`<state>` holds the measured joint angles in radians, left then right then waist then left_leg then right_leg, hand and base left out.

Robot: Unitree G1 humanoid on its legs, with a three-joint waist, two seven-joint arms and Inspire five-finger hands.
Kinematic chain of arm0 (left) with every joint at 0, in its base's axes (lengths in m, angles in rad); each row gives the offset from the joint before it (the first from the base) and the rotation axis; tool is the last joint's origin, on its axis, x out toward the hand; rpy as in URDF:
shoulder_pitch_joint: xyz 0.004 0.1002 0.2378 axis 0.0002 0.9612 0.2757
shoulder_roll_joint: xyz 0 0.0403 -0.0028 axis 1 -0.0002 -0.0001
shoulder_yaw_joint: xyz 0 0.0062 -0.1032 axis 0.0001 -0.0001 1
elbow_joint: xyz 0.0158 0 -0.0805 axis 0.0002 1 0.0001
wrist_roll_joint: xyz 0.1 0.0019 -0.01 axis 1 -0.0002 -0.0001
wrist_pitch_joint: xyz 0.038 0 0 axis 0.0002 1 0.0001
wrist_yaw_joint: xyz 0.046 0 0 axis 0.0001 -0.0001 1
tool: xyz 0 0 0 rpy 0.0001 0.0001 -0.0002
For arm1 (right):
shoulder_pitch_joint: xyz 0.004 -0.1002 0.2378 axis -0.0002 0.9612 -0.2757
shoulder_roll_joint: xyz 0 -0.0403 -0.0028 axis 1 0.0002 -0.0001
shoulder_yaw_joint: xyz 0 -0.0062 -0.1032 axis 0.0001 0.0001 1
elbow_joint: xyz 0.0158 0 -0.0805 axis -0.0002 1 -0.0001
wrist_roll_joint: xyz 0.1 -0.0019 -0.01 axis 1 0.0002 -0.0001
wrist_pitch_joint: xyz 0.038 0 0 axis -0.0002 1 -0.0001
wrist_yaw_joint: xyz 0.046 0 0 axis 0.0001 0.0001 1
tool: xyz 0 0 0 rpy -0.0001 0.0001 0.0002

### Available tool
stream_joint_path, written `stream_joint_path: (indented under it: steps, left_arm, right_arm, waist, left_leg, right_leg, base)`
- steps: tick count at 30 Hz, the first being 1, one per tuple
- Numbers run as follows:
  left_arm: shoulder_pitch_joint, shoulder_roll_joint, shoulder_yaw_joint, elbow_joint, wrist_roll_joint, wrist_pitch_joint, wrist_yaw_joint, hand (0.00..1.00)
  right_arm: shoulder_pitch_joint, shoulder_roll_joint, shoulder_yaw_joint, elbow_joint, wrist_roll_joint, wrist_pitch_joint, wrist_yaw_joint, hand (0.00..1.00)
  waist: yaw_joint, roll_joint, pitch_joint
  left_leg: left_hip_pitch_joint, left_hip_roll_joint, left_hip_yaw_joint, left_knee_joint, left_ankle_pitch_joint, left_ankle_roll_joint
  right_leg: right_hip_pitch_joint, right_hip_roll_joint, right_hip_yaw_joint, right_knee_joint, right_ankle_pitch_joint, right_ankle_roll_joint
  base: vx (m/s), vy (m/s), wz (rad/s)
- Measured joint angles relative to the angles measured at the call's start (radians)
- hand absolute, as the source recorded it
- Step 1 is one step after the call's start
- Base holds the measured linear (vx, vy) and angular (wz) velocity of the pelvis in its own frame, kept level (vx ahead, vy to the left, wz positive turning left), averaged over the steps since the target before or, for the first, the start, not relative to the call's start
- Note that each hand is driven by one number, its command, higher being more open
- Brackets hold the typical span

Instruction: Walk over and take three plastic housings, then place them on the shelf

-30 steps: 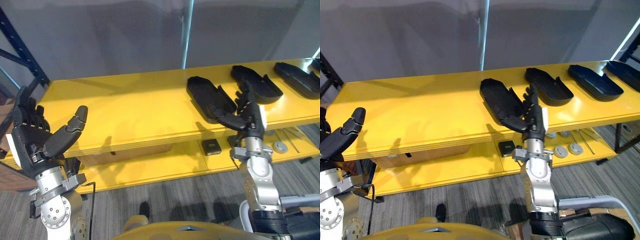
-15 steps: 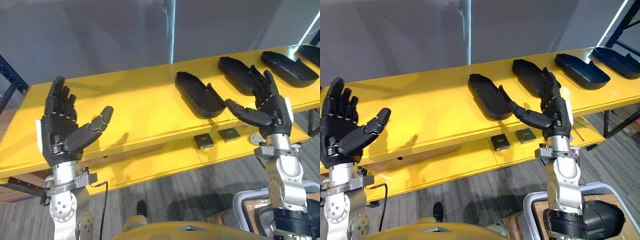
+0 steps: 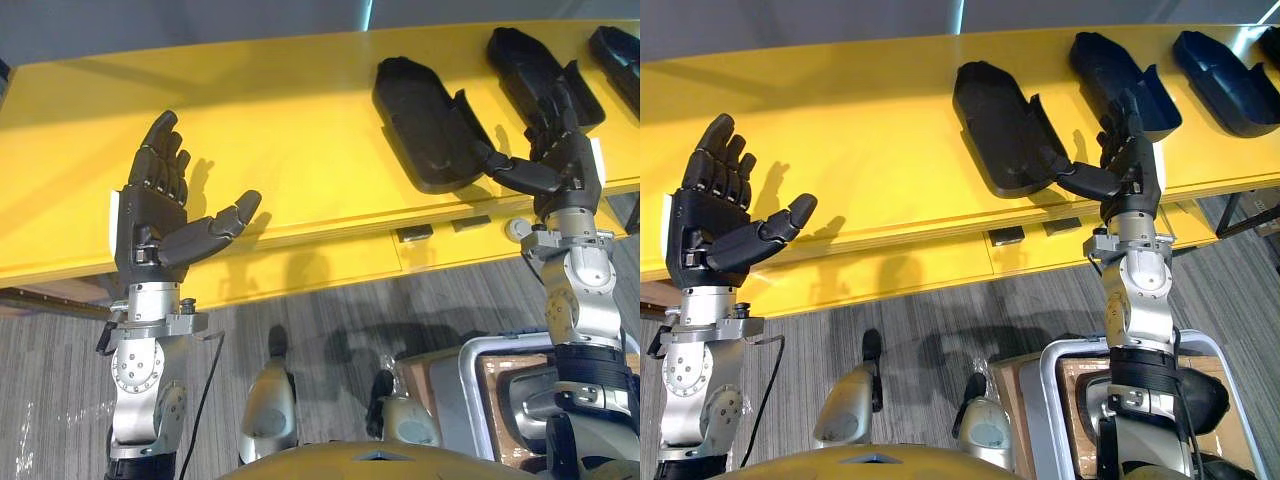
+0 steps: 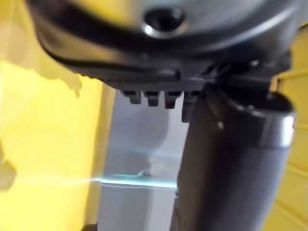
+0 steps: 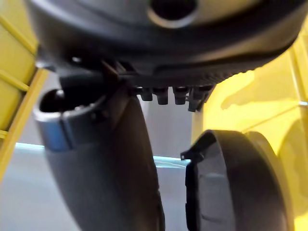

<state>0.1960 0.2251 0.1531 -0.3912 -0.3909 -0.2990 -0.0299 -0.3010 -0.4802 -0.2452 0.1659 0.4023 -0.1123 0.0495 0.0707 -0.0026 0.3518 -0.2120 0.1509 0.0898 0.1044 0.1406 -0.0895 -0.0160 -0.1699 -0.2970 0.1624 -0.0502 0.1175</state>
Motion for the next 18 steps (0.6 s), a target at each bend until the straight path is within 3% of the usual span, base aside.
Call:
stream_joint_path:
  steps: [9,18]
  left_arm:
    - [0.002,0.031,0.033,0.0,0.002,0.004,-0.006,1.0]
    - [0.047,0.031,0.055,0.0,0.002,0.021,-0.041,1.0]
  right_arm:
    - [0.037,0.015,0.022,-0.003,0.055,0.013,0.094,1.0]
    - [0.091,0.045,0.039,-0.014,0.077,0.042,0.171,1.0]
  waist:
    - [0.014,-0.019,0.024]
    - [0.016,-0.021,0.025]
  left_leg:
    - [-0.009,0.0,-0.015,0.035,-0.017,0.007]
    - [0.009,0.001,-0.013,0.03,-0.019,0.007]
  right_leg:
    - [0.02,0.001,-0.009,0.0,-0.007,-0.008]
    - [0.037,0.003,-0.011,-0.011,-0.008,-0.008]
  base:
    - [-0.01,0.002,0.03]
    - [0.0,-0.001,-0.01]
